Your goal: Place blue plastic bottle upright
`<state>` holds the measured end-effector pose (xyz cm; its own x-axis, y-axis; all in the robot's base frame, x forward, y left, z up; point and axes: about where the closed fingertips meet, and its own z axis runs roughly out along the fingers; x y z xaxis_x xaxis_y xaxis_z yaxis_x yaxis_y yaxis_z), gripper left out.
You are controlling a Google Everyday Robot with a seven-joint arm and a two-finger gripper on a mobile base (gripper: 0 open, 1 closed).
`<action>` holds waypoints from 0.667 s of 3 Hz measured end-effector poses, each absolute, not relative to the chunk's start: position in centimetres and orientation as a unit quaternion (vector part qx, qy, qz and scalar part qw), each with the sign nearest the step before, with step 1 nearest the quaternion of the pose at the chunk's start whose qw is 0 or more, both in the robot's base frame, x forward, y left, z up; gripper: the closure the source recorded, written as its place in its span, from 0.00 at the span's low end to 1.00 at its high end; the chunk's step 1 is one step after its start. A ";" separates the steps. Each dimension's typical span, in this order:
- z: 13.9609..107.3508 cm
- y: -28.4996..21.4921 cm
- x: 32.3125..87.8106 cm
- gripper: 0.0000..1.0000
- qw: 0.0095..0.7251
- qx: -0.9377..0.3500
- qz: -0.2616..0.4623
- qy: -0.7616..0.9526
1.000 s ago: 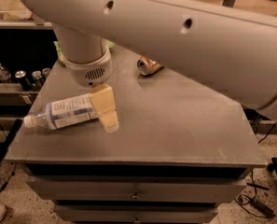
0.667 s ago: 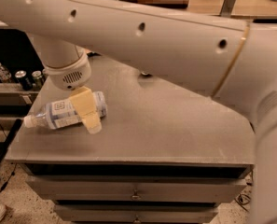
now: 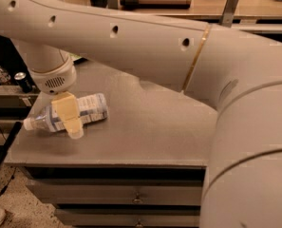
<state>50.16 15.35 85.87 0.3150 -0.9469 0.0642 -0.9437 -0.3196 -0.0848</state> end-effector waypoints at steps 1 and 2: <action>86.1 15.6 50.2 0.00 0.035 -0.782 -0.063 0.619; 86.1 15.5 50.2 0.00 0.046 -0.762 -0.069 0.642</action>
Offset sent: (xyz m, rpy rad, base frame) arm -0.0039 -0.0066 0.0018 0.0221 -0.0800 -0.2250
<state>50.17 15.46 86.11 0.1654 -0.9851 0.0462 -0.9725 -0.1707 -0.1587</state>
